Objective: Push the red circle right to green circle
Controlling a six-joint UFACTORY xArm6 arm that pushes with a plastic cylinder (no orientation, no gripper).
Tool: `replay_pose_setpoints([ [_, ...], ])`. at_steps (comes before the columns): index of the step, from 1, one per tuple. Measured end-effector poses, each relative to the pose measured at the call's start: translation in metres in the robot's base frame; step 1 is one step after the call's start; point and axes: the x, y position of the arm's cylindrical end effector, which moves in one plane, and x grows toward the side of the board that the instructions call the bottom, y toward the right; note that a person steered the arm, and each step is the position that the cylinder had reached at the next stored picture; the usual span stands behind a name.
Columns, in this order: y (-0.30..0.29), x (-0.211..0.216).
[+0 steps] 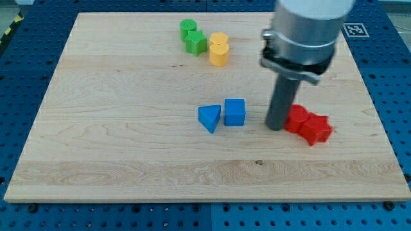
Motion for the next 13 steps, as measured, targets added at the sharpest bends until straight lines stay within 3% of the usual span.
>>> replay_pose_setpoints([
  [2,-0.002,0.042],
  [3,0.028,0.054],
  [5,0.045,-0.023],
  [6,0.043,-0.039],
  [7,0.043,-0.028],
  [8,0.04,-0.051],
  [9,0.04,-0.11],
  [10,0.043,-0.129],
  [12,0.025,-0.052],
  [13,0.006,-0.088],
])
